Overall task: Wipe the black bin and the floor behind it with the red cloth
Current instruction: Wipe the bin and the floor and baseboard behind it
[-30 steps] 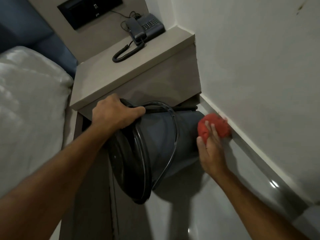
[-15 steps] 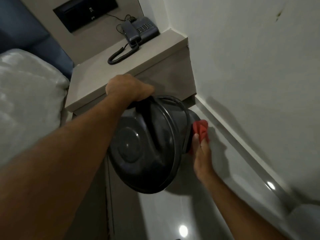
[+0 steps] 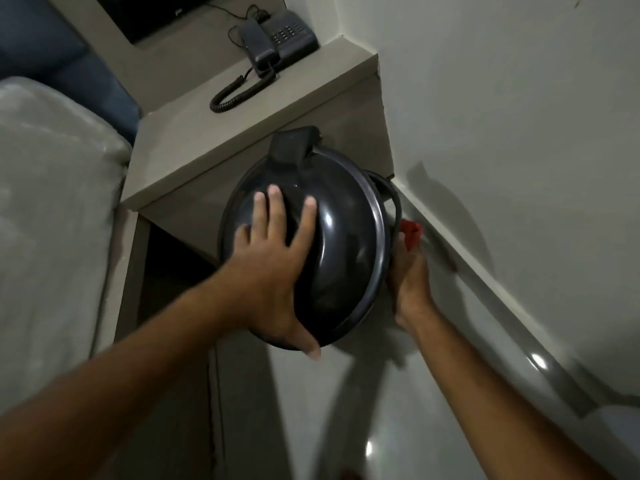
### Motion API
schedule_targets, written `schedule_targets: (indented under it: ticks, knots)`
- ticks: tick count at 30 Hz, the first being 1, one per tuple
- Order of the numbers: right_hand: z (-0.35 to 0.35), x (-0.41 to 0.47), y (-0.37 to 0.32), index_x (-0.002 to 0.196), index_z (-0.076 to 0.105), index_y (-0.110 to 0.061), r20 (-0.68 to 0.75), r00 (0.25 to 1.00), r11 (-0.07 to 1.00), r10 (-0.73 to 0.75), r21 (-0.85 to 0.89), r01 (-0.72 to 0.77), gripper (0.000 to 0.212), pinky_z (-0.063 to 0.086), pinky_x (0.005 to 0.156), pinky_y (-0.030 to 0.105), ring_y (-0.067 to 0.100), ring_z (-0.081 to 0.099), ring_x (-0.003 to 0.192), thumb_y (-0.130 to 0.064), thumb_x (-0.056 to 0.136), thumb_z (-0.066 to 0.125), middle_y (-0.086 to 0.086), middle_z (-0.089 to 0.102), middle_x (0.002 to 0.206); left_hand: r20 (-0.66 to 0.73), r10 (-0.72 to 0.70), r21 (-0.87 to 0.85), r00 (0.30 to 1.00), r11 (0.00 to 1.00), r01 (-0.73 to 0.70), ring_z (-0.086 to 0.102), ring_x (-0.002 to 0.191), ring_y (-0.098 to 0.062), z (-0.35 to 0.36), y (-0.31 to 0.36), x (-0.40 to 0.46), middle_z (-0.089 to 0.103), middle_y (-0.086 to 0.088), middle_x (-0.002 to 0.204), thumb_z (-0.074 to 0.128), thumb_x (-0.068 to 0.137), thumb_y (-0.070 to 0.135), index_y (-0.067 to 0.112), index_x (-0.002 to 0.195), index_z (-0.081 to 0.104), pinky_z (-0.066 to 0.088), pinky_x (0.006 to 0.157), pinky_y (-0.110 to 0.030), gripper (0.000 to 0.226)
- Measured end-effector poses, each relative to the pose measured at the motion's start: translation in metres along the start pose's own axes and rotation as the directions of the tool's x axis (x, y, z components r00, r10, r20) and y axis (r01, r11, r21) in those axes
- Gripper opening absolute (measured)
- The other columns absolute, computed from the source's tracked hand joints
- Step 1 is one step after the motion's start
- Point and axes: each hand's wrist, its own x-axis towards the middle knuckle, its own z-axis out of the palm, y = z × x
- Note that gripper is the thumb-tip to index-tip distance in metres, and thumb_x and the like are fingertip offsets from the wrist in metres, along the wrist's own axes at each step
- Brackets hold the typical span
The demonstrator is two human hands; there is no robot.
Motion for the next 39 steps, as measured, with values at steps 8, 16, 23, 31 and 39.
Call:
schedule_targets:
  ticks: [8, 16, 23, 31, 39]
  knots:
    - [-0.003, 0.004, 0.001, 0.12, 0.065, -0.027, -0.03, 0.997, 0.997, 0.072, -0.024, -0.073, 0.053, 0.054, 0.098, 0.049, 0.023, 0.068, 0.108, -0.061, 0.083, 0.049, 0.004, 0.072, 0.117, -0.282, 0.162, 0.114, 0.945, 0.984, -0.135, 0.037, 0.136, -0.052, 0.028, 0.022, -0.009, 0.034, -0.034, 0.151, 0.061, 0.067, 0.051, -0.004, 0.145, 0.024, 0.049, 0.093, -0.065, 0.103]
    - [0.008, -0.023, -0.013, 0.126, 0.064, -0.026, 0.176, 0.974, 0.99, 0.143, -0.01, -0.144, 0.043, 0.052, 0.101, 0.047, 0.021, 0.069, 0.11, -0.048, 0.096, 0.043, 0.005, 0.073, 0.117, -0.369, 0.181, 0.159, 0.912, 0.979, -0.13, 0.071, 0.092, -0.041, 0.009, 0.031, 0.005, 0.066, -0.028, 0.121, 0.06, 0.067, 0.055, -0.001, 0.117, 0.063, 0.058, 0.05, -0.042, 0.075]
    - [0.018, -0.062, 0.021, 0.134, 0.054, -0.027, 0.292, 0.956, 0.993, 0.003, -0.117, 0.033, 0.033, 0.052, 0.092, 0.021, 0.002, 0.064, 0.112, -0.033, 0.104, 0.04, 0.0, 0.066, 0.127, -0.42, 0.068, 0.074, 0.905, 0.996, -0.04, 0.074, 0.079, -0.031, 0.01, -0.001, 0.015, 0.074, -0.013, 0.111, 0.036, 0.077, 0.078, 0.012, 0.119, 0.068, 0.058, 0.057, -0.042, 0.084]
    - [0.015, -0.071, 0.054, 0.1, 0.062, -0.019, 0.023, 0.972, 0.944, 0.233, -0.247, -0.22, 0.017, 0.054, 0.077, 0.026, 0.025, 0.064, 0.083, -0.03, 0.1, 0.048, 0.006, 0.064, 0.088, -0.489, 0.063, -0.185, 0.87, 0.967, -0.174, 0.069, 0.108, -0.017, 0.013, -0.036, 0.012, 0.069, 0.004, 0.124, 0.052, 0.085, 0.052, 0.027, 0.128, 0.064, 0.057, 0.085, -0.041, 0.051]
    - [0.046, -0.123, 0.056, 0.1, 0.07, -0.012, -0.166, 0.948, 0.954, 0.27, -0.088, -0.287, 0.038, 0.06, 0.075, 0.048, 0.032, 0.071, 0.078, -0.045, 0.093, 0.052, 0.01, 0.074, 0.086, -0.571, 0.156, -0.117, 0.806, 0.956, -0.268, 0.076, 0.088, -0.022, 0.018, -0.037, 0.014, 0.076, -0.003, 0.112, 0.063, 0.082, 0.042, 0.018, 0.118, 0.072, 0.059, 0.073, -0.04, 0.044]
